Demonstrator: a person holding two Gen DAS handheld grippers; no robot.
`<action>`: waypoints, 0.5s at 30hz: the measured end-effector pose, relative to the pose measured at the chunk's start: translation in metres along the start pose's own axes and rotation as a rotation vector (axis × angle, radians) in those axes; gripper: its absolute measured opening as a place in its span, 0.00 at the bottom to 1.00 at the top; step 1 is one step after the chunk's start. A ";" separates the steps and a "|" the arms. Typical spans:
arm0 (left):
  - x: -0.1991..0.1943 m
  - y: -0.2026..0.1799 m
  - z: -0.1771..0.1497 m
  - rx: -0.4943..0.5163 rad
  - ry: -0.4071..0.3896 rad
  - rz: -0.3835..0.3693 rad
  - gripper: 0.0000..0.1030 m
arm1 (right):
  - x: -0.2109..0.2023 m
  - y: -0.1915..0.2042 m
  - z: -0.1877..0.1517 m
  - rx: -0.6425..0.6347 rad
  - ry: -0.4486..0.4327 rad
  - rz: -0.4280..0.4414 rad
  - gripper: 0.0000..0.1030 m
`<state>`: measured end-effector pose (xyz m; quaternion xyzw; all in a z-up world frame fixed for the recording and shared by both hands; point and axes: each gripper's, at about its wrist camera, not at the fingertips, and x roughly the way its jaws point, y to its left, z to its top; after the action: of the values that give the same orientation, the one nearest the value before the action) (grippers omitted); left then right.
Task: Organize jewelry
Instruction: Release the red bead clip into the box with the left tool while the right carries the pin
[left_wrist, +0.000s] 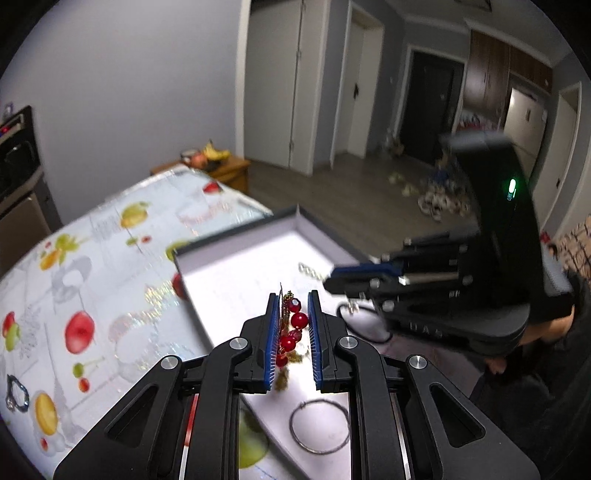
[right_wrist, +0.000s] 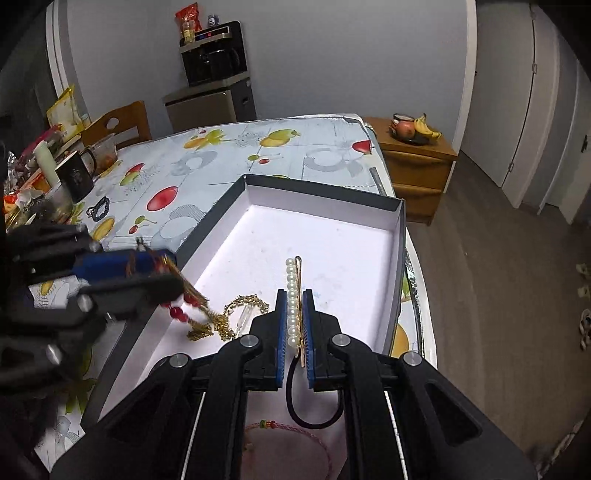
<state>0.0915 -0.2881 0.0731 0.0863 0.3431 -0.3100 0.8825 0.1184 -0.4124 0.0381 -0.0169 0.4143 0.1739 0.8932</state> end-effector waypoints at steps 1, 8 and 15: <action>0.003 -0.002 -0.002 0.008 0.015 0.003 0.15 | 0.002 0.000 -0.001 -0.001 0.012 -0.001 0.08; 0.021 -0.006 -0.011 0.032 0.129 0.009 0.15 | 0.012 -0.001 -0.007 -0.044 0.085 -0.051 0.08; 0.029 -0.007 -0.015 0.035 0.186 0.022 0.15 | 0.018 -0.006 -0.009 -0.032 0.117 -0.068 0.08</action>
<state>0.0959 -0.3020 0.0434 0.1338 0.4170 -0.2969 0.8486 0.1243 -0.4142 0.0176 -0.0554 0.4622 0.1487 0.8724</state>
